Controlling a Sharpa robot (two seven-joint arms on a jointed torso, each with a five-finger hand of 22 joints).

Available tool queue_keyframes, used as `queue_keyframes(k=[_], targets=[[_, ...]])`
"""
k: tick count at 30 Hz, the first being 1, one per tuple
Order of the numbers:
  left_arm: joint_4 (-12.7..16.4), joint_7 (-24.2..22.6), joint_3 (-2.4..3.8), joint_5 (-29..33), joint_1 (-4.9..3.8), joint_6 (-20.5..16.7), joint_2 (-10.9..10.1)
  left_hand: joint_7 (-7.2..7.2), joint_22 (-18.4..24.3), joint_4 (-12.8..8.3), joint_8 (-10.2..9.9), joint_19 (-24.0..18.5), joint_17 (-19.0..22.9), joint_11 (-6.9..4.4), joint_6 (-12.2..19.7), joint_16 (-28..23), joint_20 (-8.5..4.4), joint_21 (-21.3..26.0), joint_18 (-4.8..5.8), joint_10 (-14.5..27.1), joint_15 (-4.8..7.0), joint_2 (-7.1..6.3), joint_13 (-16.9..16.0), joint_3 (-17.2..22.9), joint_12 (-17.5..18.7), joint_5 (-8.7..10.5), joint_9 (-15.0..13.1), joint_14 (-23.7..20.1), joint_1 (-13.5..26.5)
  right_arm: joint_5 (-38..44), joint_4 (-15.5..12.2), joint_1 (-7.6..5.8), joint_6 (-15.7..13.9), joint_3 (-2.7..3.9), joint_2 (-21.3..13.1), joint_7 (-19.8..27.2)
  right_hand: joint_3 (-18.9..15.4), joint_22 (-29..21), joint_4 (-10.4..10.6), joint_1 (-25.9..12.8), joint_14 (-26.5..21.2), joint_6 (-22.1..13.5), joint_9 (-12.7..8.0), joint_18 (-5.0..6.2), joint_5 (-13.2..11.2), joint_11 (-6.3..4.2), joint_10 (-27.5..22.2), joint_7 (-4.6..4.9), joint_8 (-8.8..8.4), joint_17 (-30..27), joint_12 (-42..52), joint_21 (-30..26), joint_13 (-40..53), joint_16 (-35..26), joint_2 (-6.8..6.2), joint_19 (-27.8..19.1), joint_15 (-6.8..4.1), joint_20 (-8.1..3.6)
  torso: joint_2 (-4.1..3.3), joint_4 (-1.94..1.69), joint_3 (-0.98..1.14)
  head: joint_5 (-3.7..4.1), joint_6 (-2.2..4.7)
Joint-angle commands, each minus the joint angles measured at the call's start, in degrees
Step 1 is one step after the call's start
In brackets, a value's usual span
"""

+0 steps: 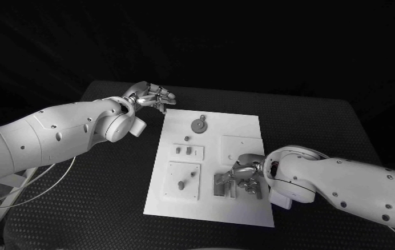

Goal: Assemble the parts on the task board

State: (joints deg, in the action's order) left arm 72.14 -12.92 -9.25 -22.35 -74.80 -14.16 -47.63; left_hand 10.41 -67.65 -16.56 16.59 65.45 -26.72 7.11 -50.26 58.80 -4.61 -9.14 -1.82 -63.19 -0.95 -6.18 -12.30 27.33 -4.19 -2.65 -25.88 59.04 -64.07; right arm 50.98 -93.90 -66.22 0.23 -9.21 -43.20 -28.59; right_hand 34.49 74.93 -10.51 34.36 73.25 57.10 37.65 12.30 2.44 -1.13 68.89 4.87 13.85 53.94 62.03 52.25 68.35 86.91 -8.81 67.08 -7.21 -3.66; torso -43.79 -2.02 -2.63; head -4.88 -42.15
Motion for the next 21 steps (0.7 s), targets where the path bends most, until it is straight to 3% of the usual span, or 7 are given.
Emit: queue_keyframes(k=[1, 3, 8, 11, 15, 18, 21], targets=[[0.0, -0.4, 0.04, 0.2, -0.04, 0.7, 0.1, -0.11, -0.1, 0.1, 0.2, 0.5, -0.1, 0.22, 0.4, -0.2, -0.08, 0.4, -1.92, 0.0, 0.0, 0.13, 0.1, -0.3, -0.1, -0.27, 0.1, 0.0, 0.0, 2.6, -0.7, 0.02, -1.0, 0.05, -1.1, 1.3, 0.1, 0.9, -0.4, 0.7, -0.1, 0.2, 0.1, 2.7, 0.4, -0.08, -0.1, 0.35, 0.35, 0.1, 0.2, -0.2, -0.1, -0.3, 0.22, 0.3, -0.08, -0.07, 0.02, 0.0, 0.03, 0.14, 0.25], [0.0, -0.5, 0.04, 0.2, -0.04, 0.8, 0.1, -0.11, -0.1, 0.1, 0.2, 0.5, -0.1, 0.22, 0.4, -0.2, -0.08, 0.4, -1.92, 0.0, 0.0, 0.13, 0.1, -0.3, -0.1, -0.27, 0.1, 0.0, 0.0, 2.7, -1.1, -0.18, -0.8, 0.35, -1.6, 1.6, 0.0, 0.9, -0.5, 0.8, -0.2, 0.2, 0.1, 2.7, 0.4, -0.09, -0.1, 0.35, 0.35, 0.0, 0.2, -0.2, -0.1, -0.3, 0.45, 0.3, -0.08, -0.06, 0.03, 0.01, 0.05, 0.15, 0.33], [-0.2, -0.5, 0.03, 0.2, -0.03, 0.8, 0.1, -0.12, -0.1, 0.1, 0.2, 0.5, -0.1, 0.22, 0.4, -0.2, -0.08, 0.4, -1.92, 0.0, 0.0, 0.14, 0.1, -0.3, -0.1, -0.27, 0.1, 0.0, 0.0, 4.7, -2.6, -1.26, -0.7, 2.12, -3.7, 1.8, -0.3, 1.0, -1.2, 1.2, -0.1, 0.2, 0.2, 2.7, 0.4, -0.08, -0.1, 0.35, 0.34, 0.1, 0.2, -0.2, -0.1, -0.3, 1.02, 0.3, -0.08, -0.02, -0.01, 0.04, 0.13, 0.21, 0.58], [-0.2, -0.5, 0.03, 0.2, -0.03, 0.8, 0.1, -0.12, -0.1, 0.1, 0.2, 0.5, -0.1, 0.21, 0.4, -0.3, -0.08, 0.4, -1.92, -0.1, 0.0, 0.15, 0.1, -0.3, -0.1, -0.27, 0.1, 0.0, 0.0, 5.5, -2.4, -2.19, -1.0, 2.22, -4.9, 1.2, -0.4, 1.0, -1.5, 1.3, 0.1, 0.3, 0.3, 2.7, 0.4, -0.11, 0.1, 0.32, 0.4, 0.3, 0.4, -0.1, 0.0, -0.3, 1.32, 0.3, -0.09, -0.01, 0.02, 0.11, 0.04, 0.64, 0.75], [0.2, -0.8, 0.04, 0.2, -0.04, 0.6, -0.2, -0.12, -0.1, 0.1, 0.2, 0.5, -0.1, 0.21, 0.4, -0.3, -0.08, 0.4, -1.92, -0.1, 0.0, 0.11, 0.1, -0.3, -0.1, -0.26, 0.1, 0.0, 0.0, 5.6, -2.0, -2.35, -0.4, 2.2, -6.5, 0.7, -0.6, 1.0, -2.4, 2.0, 0.5, 0.7, 0.5, 2.7, 0.4, -0.22, 0.6, 0.2, 0.56, 0.9, 0.9, 0.0, 0.2, -0.2, 2.32, 0.5, -0.18, -0.08, -0.03, 0.43, -0.1, 1.17, 1.13], [0.0, -0.8, 0.04, 0.2, -0.04, 0.5, -0.1, -0.11, -0.1, 0.1, 0.2, 0.5, -0.1, 0.21, 0.4, -0.3, -0.08, 0.4, -1.92, -0.1, 0.0, 0.08, 0.1, -0.3, -0.1, -0.26, 0.1, 0.0, 0.1, 7.8, -1.9, -2.43, -0.2, 2.18, -8.4, 0.7, -0.4, 1.1, -5.0, 4.7, 1.9, 1.3, 0.7, 2.7, 0.4, -0.43, 2.5, -0.02, 0.92, 2.9, 3.0, 0.4, 1.6, 0.2, 4.56, 1.0, -0.38, -0.37, -0.11, 0.55, 0.04, 1.16, 1.28], [0.0, -0.7, 0.04, 0.2, -0.04, 0.5, -0.1, -0.11, -0.1, 0.1, 0.2, 0.5, -0.1, 0.21, 0.4, -0.3, -0.07, 0.4, -1.91, -0.1, 0.0, 0.08, 0.1, -0.3, -0.2, -0.27, 0.1, 0.0, 0.1, 8.0, -2.3, -2.44, 1.5, 2.08, -10.1, 0.0, -0.4, 1.1, -6.3, 7.2, 2.7, 2.2, 1.1, 2.7, 0.4, -0.7, 3.9, -0.31, 1.43, 4.3, 4.5, 0.7, 2.6, 0.5, 5.43, 1.4, -0.59, -0.61, -0.04, 0.7, 0.17, 1.33, 1.22]])
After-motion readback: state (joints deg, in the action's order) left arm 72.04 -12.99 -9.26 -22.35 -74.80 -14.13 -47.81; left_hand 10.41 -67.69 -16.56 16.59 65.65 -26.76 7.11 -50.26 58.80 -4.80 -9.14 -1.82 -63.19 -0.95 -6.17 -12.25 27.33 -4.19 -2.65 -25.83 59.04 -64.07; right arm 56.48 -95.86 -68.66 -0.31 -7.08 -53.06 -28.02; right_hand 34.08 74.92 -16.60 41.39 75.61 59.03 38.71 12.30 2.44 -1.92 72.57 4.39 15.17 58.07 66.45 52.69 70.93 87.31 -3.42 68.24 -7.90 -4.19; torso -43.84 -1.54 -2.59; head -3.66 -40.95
